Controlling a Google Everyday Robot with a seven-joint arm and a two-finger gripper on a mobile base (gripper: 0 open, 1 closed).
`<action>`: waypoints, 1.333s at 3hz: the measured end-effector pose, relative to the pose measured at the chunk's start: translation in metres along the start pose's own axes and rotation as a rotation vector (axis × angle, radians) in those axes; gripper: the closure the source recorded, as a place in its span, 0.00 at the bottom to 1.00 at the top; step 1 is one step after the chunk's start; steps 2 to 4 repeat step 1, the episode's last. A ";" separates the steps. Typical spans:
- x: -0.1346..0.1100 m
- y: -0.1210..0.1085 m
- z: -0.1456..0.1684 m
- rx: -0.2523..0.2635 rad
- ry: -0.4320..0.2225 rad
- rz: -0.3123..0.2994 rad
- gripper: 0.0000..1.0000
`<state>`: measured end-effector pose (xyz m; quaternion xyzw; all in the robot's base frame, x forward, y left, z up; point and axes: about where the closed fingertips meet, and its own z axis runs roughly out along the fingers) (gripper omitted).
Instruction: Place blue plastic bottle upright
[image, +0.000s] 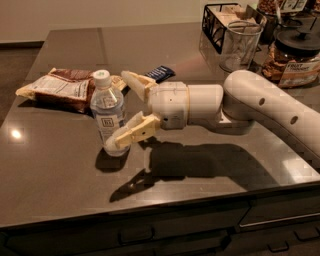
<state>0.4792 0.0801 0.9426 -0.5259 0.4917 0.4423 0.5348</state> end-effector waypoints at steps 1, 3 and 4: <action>0.000 0.000 0.000 0.000 0.000 0.000 0.00; 0.000 0.000 0.000 0.000 0.000 0.000 0.00; 0.000 0.000 0.000 0.000 0.000 0.000 0.00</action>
Offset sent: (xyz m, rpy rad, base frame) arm 0.0000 0.0000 0.0000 0.0000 0.0000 0.0000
